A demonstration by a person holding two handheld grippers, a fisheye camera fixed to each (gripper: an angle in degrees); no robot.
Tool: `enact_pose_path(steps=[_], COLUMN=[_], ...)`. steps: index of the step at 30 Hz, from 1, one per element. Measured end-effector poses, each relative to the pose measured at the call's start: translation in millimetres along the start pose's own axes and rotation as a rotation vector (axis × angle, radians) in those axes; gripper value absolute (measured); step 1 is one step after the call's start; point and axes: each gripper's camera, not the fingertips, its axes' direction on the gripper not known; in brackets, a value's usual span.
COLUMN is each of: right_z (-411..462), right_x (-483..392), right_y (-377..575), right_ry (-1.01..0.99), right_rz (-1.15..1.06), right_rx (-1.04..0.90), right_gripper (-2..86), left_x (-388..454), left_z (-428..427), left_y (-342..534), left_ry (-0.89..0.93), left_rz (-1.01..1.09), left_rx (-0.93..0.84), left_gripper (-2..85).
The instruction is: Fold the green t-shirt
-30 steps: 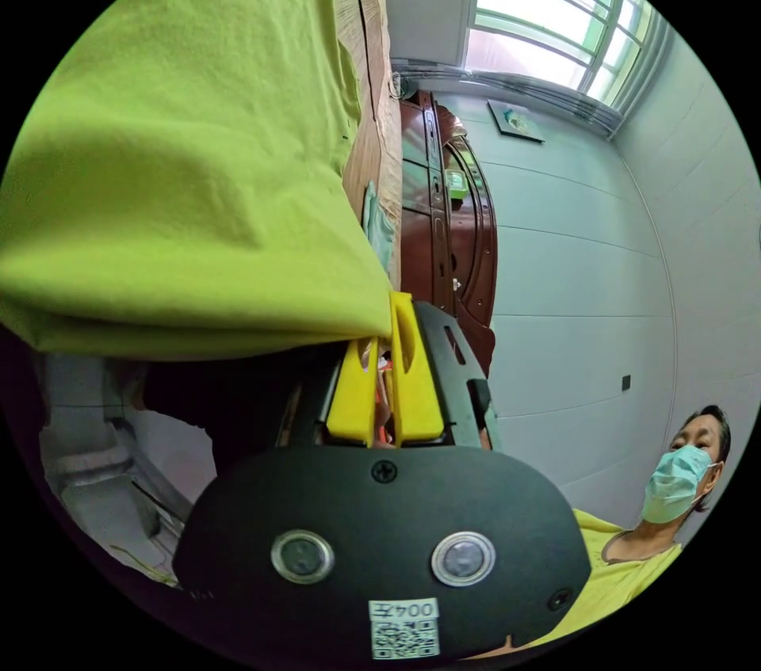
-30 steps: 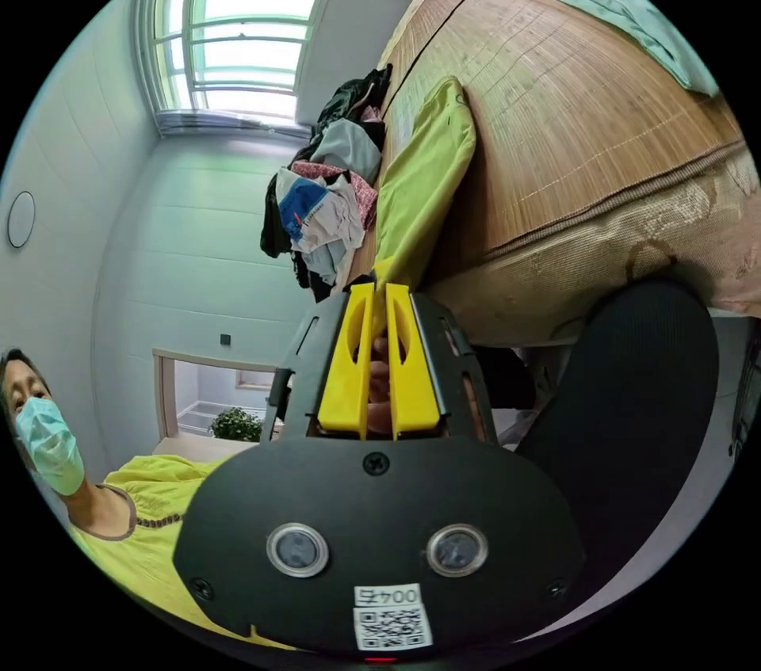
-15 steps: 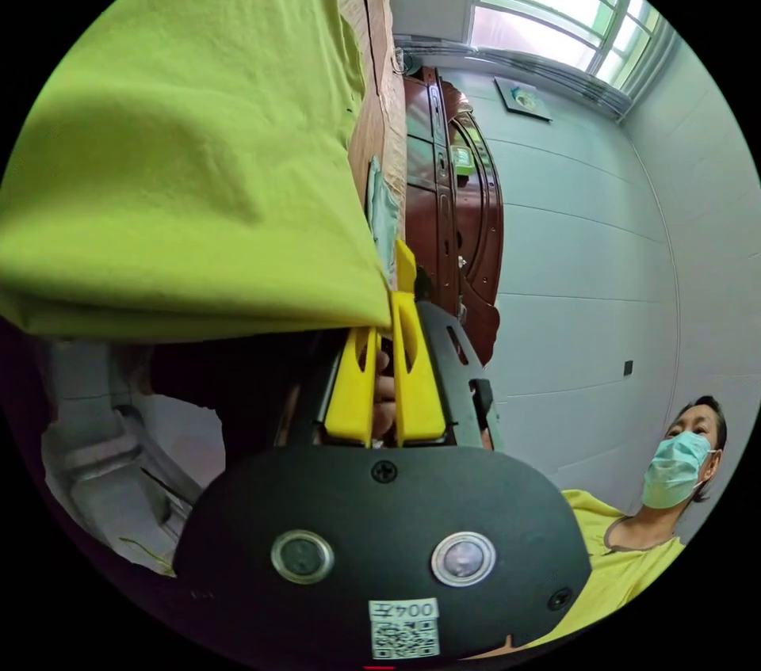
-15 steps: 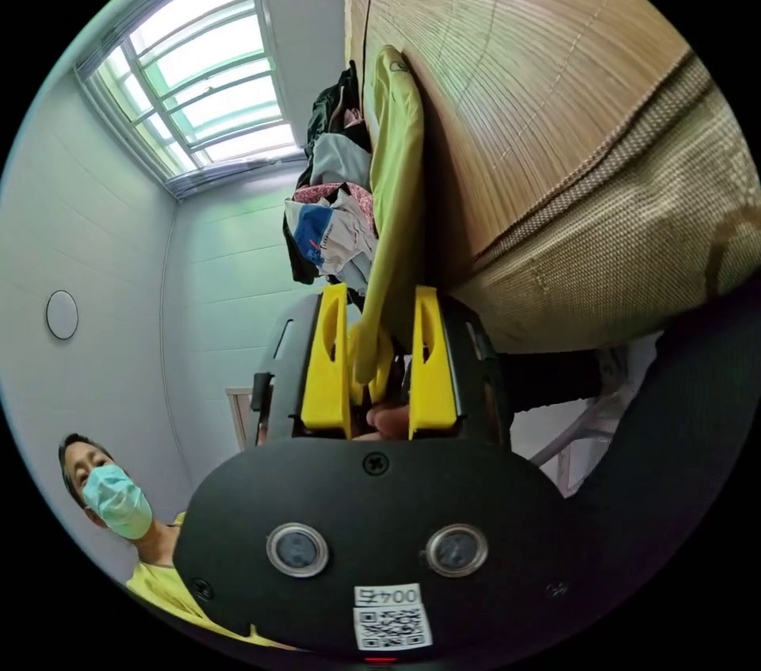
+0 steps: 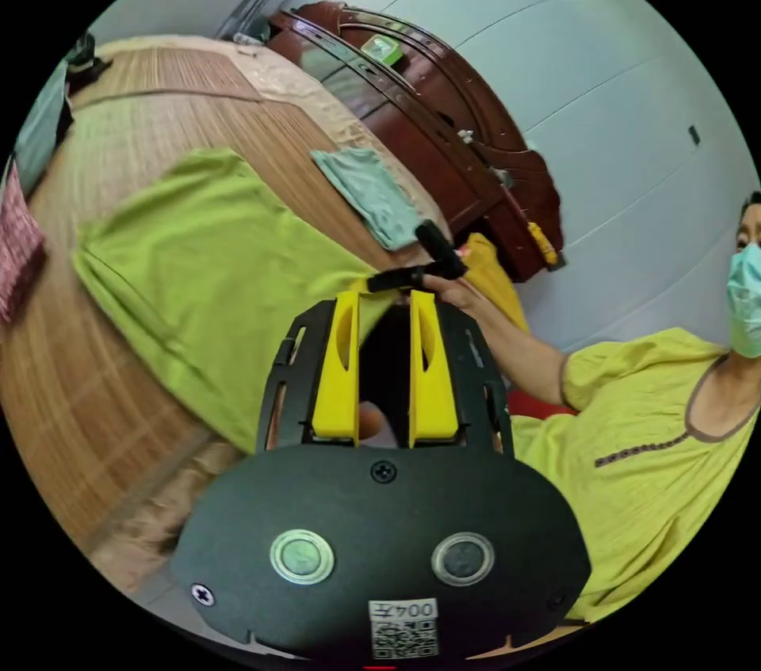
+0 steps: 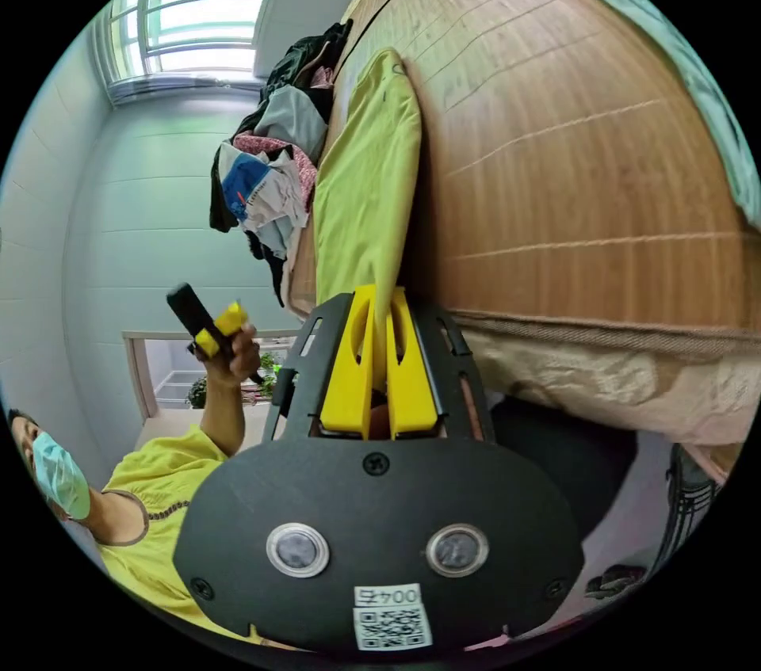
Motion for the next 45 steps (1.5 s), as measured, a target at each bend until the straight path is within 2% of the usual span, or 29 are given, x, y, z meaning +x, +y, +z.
enact_pose_path(steps=[2,6,10,15,21,31,35,45], right_z=[-14,-33,-39,-46,-63,-82,-87,-101], right_x=[7,21,33,41,49,53,50,36], right_y=[-11,-26,-30,-37,-45,-50,-50,-42], right_ry=[0.023,0.008,-0.056,-0.074,-0.092,-0.156,-0.163,-0.191], right_rz=[-0.008,-0.012,-0.004,-0.002,-0.002,-0.008,-0.015,-0.039], right_rx=[-0.022,-0.051,-0.05,-0.075,-0.093,-0.099,-0.096,-0.071], right_gripper=[0.5,0.7,1.0,1.1,0.8,0.6,0.6,2.5], left_x=[-33,-86,-131,-175,-219,-253,-261,-252], left_z=[1,23,61,98,163,202,227,273], left_y=[-51,-125,-202,-272,-336,-410,-425,-457], left_ry=[-0.1,-0.157,-0.309,-0.301,-0.017,0.137,0.272,0.345], left_rz=[-0.018,-0.086,-0.075,-0.052,-0.044,-0.004,-0.028,0.021], left_rx=[-0.011,-0.079,-0.233,-0.366,-0.614,-0.657,-0.703,-0.725], left_gripper=[11.1,13.1,15.5,17.0,18.0,16.1,15.3,12.1])
